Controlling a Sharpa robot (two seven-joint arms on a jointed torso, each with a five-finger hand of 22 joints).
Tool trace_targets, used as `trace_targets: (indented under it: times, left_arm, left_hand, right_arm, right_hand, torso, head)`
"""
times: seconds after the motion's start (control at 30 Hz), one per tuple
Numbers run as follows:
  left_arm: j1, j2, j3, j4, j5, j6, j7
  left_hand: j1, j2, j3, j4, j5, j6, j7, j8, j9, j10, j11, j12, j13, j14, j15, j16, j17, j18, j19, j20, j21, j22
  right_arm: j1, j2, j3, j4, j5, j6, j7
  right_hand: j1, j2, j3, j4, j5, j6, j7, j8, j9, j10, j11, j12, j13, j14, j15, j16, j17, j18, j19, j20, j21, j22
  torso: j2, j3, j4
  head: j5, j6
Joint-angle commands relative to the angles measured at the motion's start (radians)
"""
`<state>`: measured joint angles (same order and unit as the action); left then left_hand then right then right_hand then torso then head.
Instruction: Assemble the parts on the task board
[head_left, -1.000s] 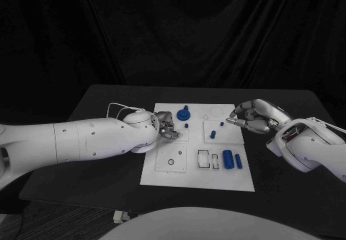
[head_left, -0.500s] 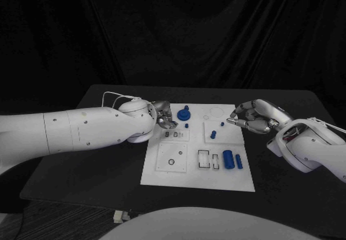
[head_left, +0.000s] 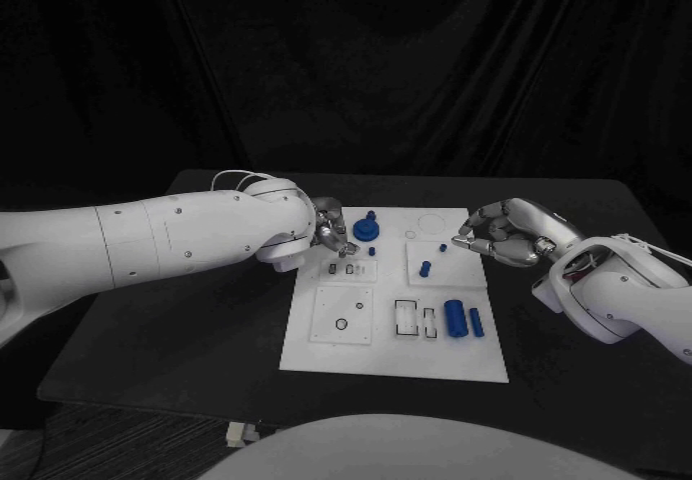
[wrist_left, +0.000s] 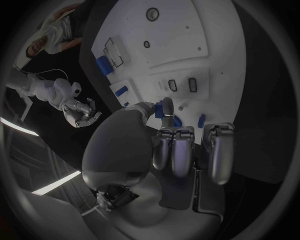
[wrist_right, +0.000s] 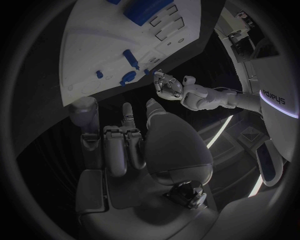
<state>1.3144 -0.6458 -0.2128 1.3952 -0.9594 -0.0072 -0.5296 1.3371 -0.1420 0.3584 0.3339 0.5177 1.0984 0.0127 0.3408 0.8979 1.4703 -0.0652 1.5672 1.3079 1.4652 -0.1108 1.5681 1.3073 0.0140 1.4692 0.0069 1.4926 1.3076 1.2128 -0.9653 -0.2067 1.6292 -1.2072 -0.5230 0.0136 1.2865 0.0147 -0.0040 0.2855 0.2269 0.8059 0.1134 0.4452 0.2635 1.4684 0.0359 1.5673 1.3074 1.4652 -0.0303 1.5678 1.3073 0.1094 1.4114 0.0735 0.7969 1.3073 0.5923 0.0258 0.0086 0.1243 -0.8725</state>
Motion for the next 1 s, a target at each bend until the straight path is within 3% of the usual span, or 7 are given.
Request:
trace_targets:
  times: [0.03, 0.6, 1.0]
  left_arm:
    - [0.004, 0.015, 0.001, -0.021, 0.133, 0.132, -0.036]
    - [0.005, 0.090, 0.001, -0.121, 0.164, 0.213, -0.127]
    - [0.005, 0.097, 0.001, -0.129, 0.111, 0.199, -0.163]
  left_hand:
    - [0.003, 0.011, 0.158, -0.106, -0.001, -0.006, 0.000, 0.006, 0.002, 0.099, 0.005, 0.000, 0.261, 0.106, 0.005, 0.003, 0.263, 0.007, 0.054, 0.001, -0.003, 0.232]
    - [-0.007, 0.017, 0.160, -0.113, -0.007, -0.013, 0.002, 0.008, 0.005, 0.096, 0.007, -0.007, 0.256, 0.106, 0.007, 0.003, 0.263, 0.008, 0.051, 0.002, -0.009, 0.230]
    - [-0.010, 0.020, 0.161, -0.115, -0.006, -0.017, 0.002, 0.007, 0.005, 0.094, 0.008, -0.011, 0.254, 0.106, 0.007, 0.003, 0.263, 0.008, 0.051, 0.002, -0.009, 0.230]
  right_arm:
    - [-0.002, -0.001, 0.001, 0.001, -0.002, 0.008, -0.022]
    - [-0.002, 0.002, 0.001, 0.002, -0.002, 0.014, -0.023]
    - [-0.003, 0.001, 0.001, 0.004, -0.002, 0.015, -0.025]
  right_hand:
    - [0.009, 0.000, -0.002, -0.006, 0.004, -0.004, 0.000, 0.005, 0.001, 0.102, 0.000, 0.004, 0.263, 0.106, -0.002, 0.003, 0.263, 0.014, -0.005, -0.001, -0.003, 0.097]
    - [0.010, 0.001, -0.002, -0.007, 0.007, -0.005, 0.000, 0.006, 0.001, 0.102, 0.000, 0.004, 0.263, 0.106, -0.002, 0.003, 0.263, 0.014, -0.005, -0.001, -0.005, 0.096]
    - [0.010, 0.001, -0.002, -0.007, 0.007, -0.005, 0.000, 0.006, 0.001, 0.102, 0.000, 0.004, 0.263, 0.106, -0.002, 0.003, 0.263, 0.014, -0.005, -0.001, -0.005, 0.096]
  torso:
    - [0.001, 0.0004, -0.0003]
    - [0.001, 0.0000, 0.0002]
    - [0.001, 0.0003, 0.0001]
  head:
    - [0.000, 0.000]
    - [0.004, 0.000]
    - [0.009, 0.000]
